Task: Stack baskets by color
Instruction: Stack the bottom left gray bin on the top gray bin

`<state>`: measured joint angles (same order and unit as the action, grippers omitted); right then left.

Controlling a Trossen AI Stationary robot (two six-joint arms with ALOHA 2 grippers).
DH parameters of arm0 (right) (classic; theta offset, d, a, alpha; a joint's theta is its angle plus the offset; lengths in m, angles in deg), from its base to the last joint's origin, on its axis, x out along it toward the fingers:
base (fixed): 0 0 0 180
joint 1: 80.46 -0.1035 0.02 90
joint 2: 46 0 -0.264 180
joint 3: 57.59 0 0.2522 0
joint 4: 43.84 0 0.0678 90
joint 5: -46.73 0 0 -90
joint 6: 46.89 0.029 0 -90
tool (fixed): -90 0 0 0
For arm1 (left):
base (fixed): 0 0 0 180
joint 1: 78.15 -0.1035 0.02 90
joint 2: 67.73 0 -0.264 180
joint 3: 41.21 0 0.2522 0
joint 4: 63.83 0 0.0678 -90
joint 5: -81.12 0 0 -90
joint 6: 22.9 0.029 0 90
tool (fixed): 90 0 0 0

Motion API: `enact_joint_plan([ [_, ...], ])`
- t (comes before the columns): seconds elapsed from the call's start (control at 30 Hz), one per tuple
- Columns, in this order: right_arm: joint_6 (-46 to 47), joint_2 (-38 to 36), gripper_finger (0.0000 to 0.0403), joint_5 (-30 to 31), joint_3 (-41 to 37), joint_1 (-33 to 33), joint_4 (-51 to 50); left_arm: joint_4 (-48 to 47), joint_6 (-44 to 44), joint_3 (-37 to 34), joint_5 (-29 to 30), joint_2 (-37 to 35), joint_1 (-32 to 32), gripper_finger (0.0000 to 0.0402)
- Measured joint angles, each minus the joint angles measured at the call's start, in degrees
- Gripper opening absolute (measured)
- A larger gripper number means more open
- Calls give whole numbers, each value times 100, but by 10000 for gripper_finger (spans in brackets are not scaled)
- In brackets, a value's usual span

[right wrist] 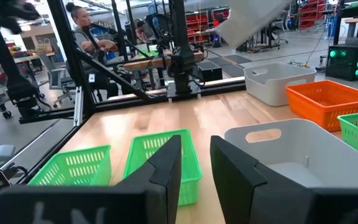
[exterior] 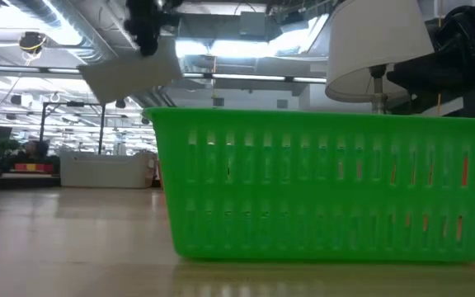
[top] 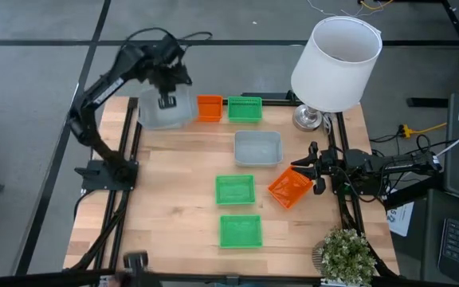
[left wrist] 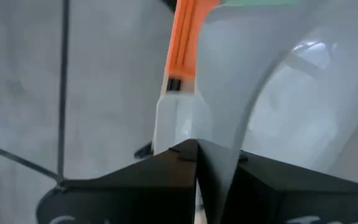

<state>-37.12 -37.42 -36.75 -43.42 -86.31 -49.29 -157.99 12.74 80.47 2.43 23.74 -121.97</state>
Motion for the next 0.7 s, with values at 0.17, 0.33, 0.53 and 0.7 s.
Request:
enact_joint_plan([
  [0.17, -264, 0, 87, 3, 0, -1, -2, 26, 634, 0, -329, 612, -767, 0],
  [0.33, -274, 0, 87, 2, 1, 0, -7, 15, 1018, -7, -16, 1365, -1091, 0],
  [0.53, -277, 0, 87, 2, 0, -1, -7, -61, 1610, -9, 488, 1743, -1277, 0],
  [0.7, -303, 0, 87, 2, 0, -1, -7, -88, 1912, -7, 384, 1941, -1556, 0],
])
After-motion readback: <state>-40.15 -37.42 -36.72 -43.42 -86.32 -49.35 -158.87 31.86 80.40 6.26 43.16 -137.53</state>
